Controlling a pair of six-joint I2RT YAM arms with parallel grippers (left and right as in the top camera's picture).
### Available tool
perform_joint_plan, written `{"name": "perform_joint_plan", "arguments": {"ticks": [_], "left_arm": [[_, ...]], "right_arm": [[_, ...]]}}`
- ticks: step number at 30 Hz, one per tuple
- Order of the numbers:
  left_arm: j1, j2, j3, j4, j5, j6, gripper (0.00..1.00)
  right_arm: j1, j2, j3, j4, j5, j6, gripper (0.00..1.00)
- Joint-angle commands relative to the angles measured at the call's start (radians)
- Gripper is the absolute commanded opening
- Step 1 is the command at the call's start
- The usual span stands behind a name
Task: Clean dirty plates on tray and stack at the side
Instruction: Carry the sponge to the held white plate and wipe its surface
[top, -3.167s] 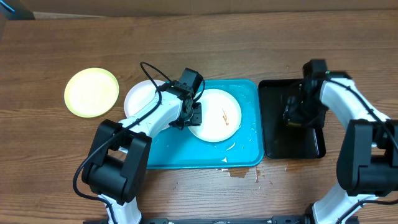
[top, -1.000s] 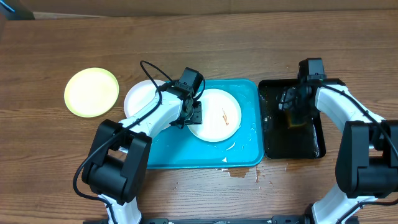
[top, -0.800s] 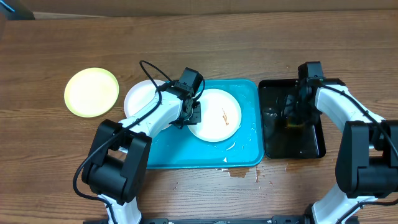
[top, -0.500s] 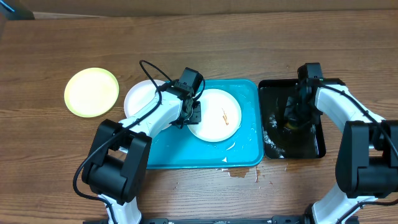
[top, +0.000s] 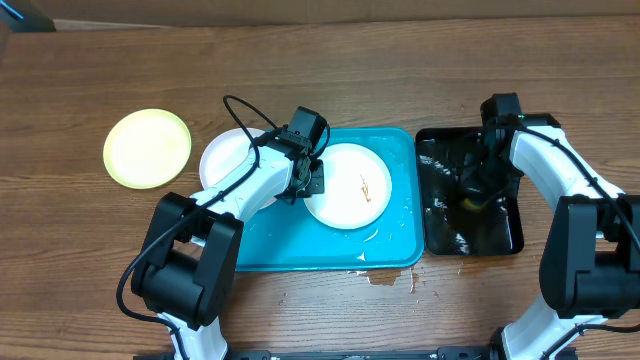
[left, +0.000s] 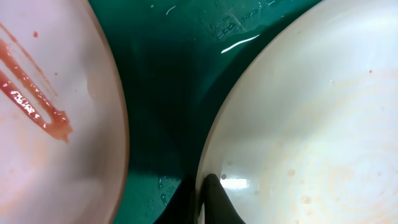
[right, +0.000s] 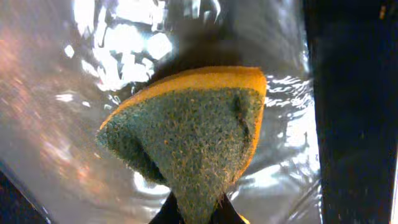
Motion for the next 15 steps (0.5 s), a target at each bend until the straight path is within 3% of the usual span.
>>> {"name": "perform_joint_plan", "arguments": {"ticks": [1,4,7,10,12,15], "left_arm": [[0.004,0.017,-0.013,-0.033,0.012,0.002,0.04],[0.004,0.017,-0.012,-0.046,0.011,0.015,0.10],[0.005,0.016,-0.006,-0.029,0.008,0.053,0.27],[0.004,0.016,-0.001,-0.006,0.007,0.058,0.36],[0.004,0.016,-0.001,-0.001,0.007,0.058,0.34],[0.003,0.016,-0.001,-0.010,0.015,0.058,0.15]], "right_arm": [[0.009,-0.045,0.047,-0.019,0.006,0.002,0.04],[0.035,-0.087,0.054,-0.022,0.009,0.002,0.04],[0.064,-0.129,0.054,-0.008,0.055,0.006,0.04],[0.090,-0.157,0.054,-0.013,0.102,0.006,0.04],[0.097,-0.160,0.054,-0.024,0.106,0.019,0.04],[0.098,-0.160,0.040,-0.032,0.112,0.040,0.04]]}}
